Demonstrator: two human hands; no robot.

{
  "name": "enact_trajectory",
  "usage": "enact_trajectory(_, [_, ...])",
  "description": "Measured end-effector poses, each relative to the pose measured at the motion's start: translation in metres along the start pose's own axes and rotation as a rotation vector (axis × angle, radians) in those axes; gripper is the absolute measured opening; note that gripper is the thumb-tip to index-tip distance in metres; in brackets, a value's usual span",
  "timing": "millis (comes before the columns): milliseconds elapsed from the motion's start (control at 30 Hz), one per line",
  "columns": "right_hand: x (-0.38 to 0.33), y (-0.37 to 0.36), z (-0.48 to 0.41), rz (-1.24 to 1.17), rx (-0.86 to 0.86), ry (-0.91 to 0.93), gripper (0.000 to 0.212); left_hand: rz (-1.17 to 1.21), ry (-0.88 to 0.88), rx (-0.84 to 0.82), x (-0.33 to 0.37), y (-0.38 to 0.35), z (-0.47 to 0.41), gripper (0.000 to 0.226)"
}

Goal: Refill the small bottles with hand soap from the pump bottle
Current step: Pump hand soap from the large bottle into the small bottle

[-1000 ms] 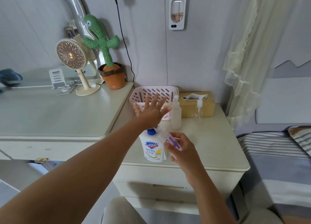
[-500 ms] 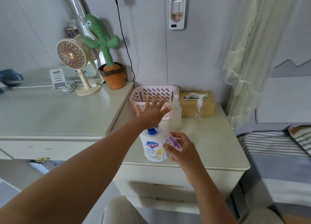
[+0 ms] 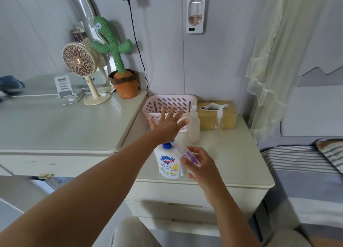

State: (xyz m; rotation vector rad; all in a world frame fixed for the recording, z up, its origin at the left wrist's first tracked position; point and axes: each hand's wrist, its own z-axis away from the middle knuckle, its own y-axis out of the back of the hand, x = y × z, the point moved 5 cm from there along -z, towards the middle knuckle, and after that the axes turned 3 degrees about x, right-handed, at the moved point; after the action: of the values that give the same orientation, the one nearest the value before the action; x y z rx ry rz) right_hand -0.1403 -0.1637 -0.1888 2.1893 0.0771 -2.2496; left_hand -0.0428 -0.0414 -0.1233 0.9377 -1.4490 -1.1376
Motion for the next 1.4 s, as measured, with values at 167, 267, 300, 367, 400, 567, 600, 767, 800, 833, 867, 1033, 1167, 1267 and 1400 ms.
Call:
enact_trajectory(167, [-0.006,0.0,0.0,-0.018,-0.013,0.007,0.028,0.025,0.021,0.006,-0.006,-0.001,-0.007,0.057])
enact_trajectory(267, [0.0,-0.002,0.001,-0.023,0.001,-0.005,0.028,0.033,0.03,0.032,-0.01,-0.007,-0.005,0.054])
enact_trajectory(300, [0.001,-0.003,0.001,-0.03,0.004,-0.011,0.028,0.021,0.037,0.035,-0.011,-0.01,-0.005,0.053])
enact_trajectory(367, [0.001,-0.003,0.001,-0.038,0.007,-0.018,0.028,0.005,0.04,0.032,-0.012,-0.012,-0.006,0.053])
enact_trajectory(400, [0.001,-0.002,0.002,-0.037,0.006,-0.017,0.028,-0.002,0.034,0.028,-0.011,-0.012,-0.006,0.053])
enact_trajectory(567, [-0.007,0.001,0.001,-0.02,-0.004,0.011,0.024,-0.052,0.007,0.028,-0.007,-0.003,-0.009,0.059])
enact_trajectory(600, [-0.008,0.001,0.001,-0.022,-0.006,0.015,0.024,-0.06,0.006,0.031,-0.007,-0.001,-0.009,0.06])
enact_trajectory(767, [-0.003,-0.002,0.0,-0.021,0.0,0.01,0.025,-0.009,0.032,0.047,-0.01,-0.007,-0.007,0.056])
enact_trajectory(800, [-0.001,-0.002,0.0,-0.017,0.006,0.005,0.025,-0.01,0.039,0.043,-0.011,-0.009,-0.006,0.056])
enact_trajectory(833, [0.0,-0.003,0.001,-0.015,0.008,0.003,0.025,-0.015,0.044,0.041,-0.011,-0.011,-0.006,0.056])
enact_trajectory(867, [-0.001,-0.003,0.001,-0.012,0.01,0.004,0.025,-0.023,0.044,0.04,-0.011,-0.012,-0.006,0.056])
enact_trajectory(1033, [-0.004,-0.001,0.003,-0.015,0.0,-0.001,0.029,-0.041,0.033,0.021,-0.008,-0.008,-0.007,0.059])
enact_trajectory(1167, [-0.01,0.0,0.003,-0.007,-0.002,0.028,0.027,-0.04,0.021,0.01,-0.005,-0.001,-0.009,0.06])
enact_trajectory(1267, [-0.006,-0.001,0.001,-0.008,0.008,0.017,0.028,-0.007,0.023,0.03,-0.007,-0.004,-0.007,0.057])
enact_trajectory(1400, [0.003,-0.003,0.003,-0.054,0.023,-0.031,0.025,-0.055,0.017,0.018,-0.006,-0.011,-0.003,0.053])
